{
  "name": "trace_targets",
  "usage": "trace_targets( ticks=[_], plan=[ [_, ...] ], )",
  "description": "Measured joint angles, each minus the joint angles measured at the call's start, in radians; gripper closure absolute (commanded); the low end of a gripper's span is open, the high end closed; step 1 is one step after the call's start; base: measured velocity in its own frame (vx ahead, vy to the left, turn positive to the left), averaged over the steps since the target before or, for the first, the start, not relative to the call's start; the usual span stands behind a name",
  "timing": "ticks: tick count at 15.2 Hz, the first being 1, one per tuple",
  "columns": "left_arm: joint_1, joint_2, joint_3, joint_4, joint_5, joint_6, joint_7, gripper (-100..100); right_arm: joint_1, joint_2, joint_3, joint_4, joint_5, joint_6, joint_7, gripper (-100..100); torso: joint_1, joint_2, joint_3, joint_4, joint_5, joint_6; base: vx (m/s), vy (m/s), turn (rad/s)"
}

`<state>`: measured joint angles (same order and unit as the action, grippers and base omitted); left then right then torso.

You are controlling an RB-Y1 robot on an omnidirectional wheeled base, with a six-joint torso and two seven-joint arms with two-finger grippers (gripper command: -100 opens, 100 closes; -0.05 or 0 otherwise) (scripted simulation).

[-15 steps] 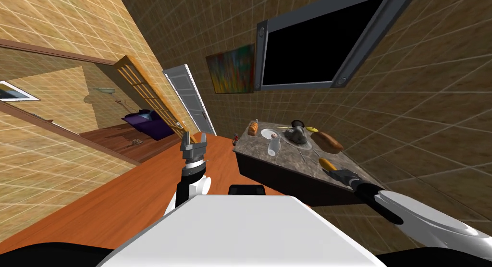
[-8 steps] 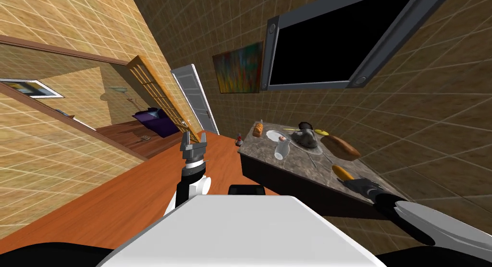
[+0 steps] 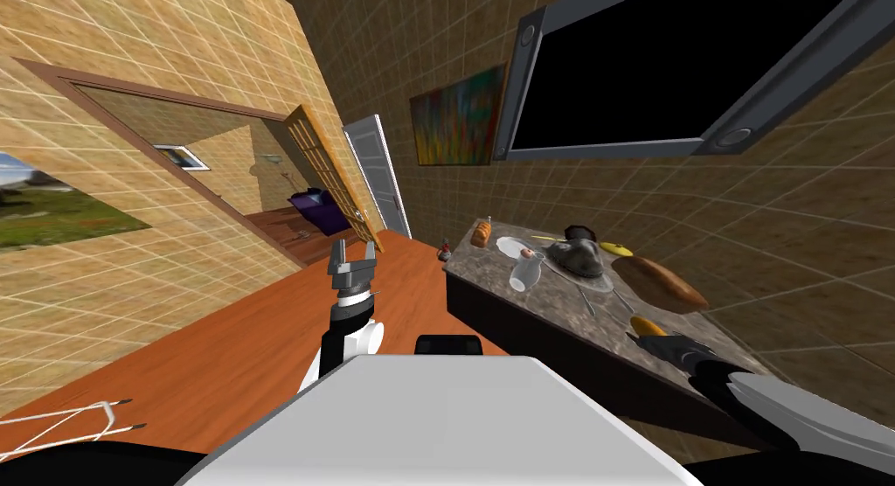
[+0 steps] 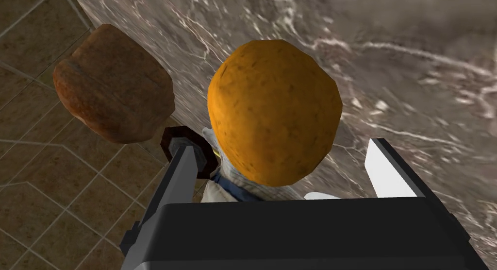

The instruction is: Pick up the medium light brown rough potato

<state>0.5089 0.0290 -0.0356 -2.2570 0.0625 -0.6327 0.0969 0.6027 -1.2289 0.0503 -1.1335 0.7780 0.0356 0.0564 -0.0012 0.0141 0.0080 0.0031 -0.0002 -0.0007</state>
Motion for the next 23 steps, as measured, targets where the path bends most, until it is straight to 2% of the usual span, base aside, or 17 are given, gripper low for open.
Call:
trace_targets(
  ticks=[5,7,9,11,13,14,18,20,23],
  plan=[
    [0.0,0.0,0.0,0.0,0.0,0.0,0.0,0,-0.055,0.007,0.044,0.124,-0.044,-0.007,-0.019,-100,0.001,0.003,0.002,0.001,0.0,0.001,-0.173,0.012,0.333],
    [0.0,0.0,0.0,0.0,0.0,0.0,0.0,0,-0.061,-0.001,0.069,0.146,-0.07,0.006,-0.034,-100,0.001,0.002,0.001,0.0,0.0,0.001,-0.147,0.03,0.256],
    [0.0,0.0,0.0,0.0,0.0,0.0,0.0,0,-0.086,0.004,0.084,0.195,-0.082,0.0,-0.039,-100,0.0,0.001,0.0,0.0,0.0,0.0,-0.133,0.03,0.304],
    [0.0,0.0,0.0,0.0,0.0,0.0,0.0,0,-0.092,0.0,0.099,0.216,-0.098,0.006,-0.048,-100,-0.001,-0.002,-0.001,0.0,-0.001,0.002,-0.078,0.008,0.119],
    [0.0,0.0,0.0,0.0,0.0,0.0,0.0,0,-0.115,0.002,0.115,0.258,-0.109,0.001,-0.052,-100,-0.002,-0.003,-0.002,-0.001,-0.001,0.001,-0.069,0.008,0.141],
    [0.0,0.0,0.0,0.0,0.0,0.0,0.0,0,-0.118,0.002,0.117,0.263,-0.111,0.0,-0.053,100,-0.002,-0.005,-0.002,-0.001,-0.001,0.002,-0.018,0.001,0.001],
    [0.001,0.0,0.0,0.0,0.0,0.0,0.0,0,-0.118,0.002,0.117,0.263,-0.111,0.001,-0.053,100,-0.003,-0.009,-0.005,-0.002,-0.002,0.002,-0.002,0.0,0.0],
    [0.001,0.0,0.0,0.0,0.0,0.0,0.0,0,-0.116,0.004,0.11,0.257,-0.104,-0.002,-0.05,100,-0.003,-0.011,-0.006,-0.003,-0.002,0.004,0.1,-0.017,-0.297],
    [0.001,0.0,0.001,0.0,0.0,0.0,0.0,0,-0.085,0.007,0.079,0.202,-0.074,-0.004,-0.035,100,-0.005,-0.019,-0.01,-0.004,-0.002,0.006,0.173,-0.03,-0.37]
  ],
)
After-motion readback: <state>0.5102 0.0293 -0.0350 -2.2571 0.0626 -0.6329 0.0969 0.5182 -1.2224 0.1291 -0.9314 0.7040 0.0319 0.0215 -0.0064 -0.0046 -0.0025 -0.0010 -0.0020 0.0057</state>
